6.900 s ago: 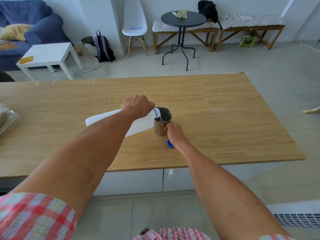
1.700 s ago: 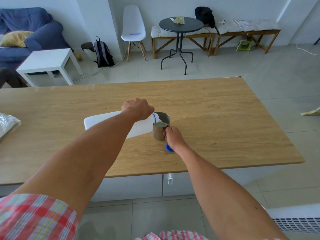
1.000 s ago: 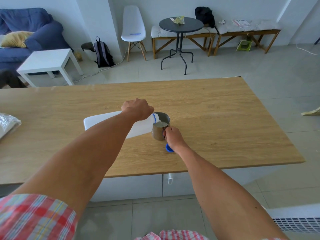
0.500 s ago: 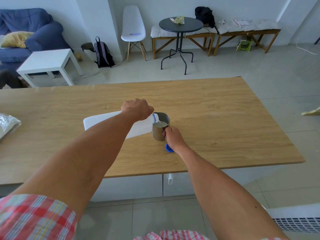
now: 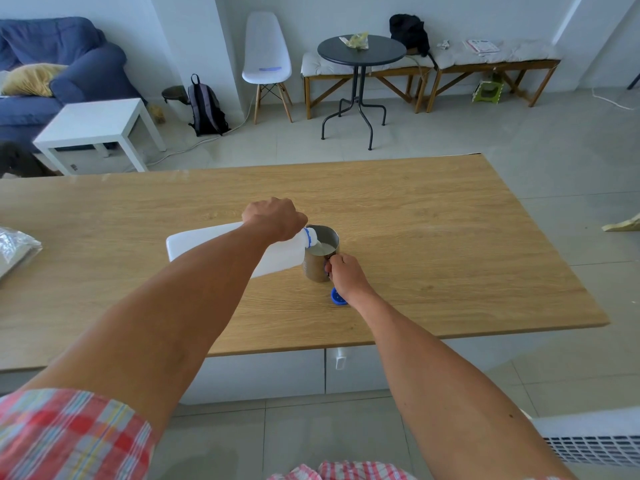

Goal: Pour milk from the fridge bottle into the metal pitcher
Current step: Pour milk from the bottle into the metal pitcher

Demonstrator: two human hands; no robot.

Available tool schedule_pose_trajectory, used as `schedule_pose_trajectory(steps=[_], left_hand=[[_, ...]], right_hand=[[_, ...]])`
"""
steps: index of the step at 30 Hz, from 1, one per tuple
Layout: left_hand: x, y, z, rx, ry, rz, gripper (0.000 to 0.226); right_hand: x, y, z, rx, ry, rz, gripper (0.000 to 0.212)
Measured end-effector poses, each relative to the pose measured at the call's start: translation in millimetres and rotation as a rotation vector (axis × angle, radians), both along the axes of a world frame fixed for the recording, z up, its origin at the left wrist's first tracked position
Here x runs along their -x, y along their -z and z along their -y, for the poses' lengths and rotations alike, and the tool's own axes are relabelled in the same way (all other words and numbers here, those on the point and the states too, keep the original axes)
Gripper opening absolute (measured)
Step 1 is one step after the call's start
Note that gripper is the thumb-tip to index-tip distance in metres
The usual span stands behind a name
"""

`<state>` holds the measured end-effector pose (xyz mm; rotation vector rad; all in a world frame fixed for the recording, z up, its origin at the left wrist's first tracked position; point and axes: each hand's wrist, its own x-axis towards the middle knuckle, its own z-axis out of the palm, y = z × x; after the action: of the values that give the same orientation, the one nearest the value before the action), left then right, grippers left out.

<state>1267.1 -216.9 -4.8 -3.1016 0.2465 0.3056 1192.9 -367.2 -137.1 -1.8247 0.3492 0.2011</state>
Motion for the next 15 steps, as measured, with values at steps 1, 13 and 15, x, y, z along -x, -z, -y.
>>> schedule_pose_trajectory(steps=[1,13,15], left_hand=[[0.0,-0.4,0.2,0.000,-0.001,0.000,0.035],[-0.7,0.3,0.2,-0.004,0.000,0.004,0.035],[-0.7,1.1,-0.1,-0.001,-0.001,0.003,0.035]], right_hand=[[0.2,0.2,0.1,0.000,0.002,0.000,0.026],[0.2,0.5,0.0,0.002,0.002,-0.011,0.029],[0.2,0.3,0.4,0.002,0.003,-0.014,0.031]])
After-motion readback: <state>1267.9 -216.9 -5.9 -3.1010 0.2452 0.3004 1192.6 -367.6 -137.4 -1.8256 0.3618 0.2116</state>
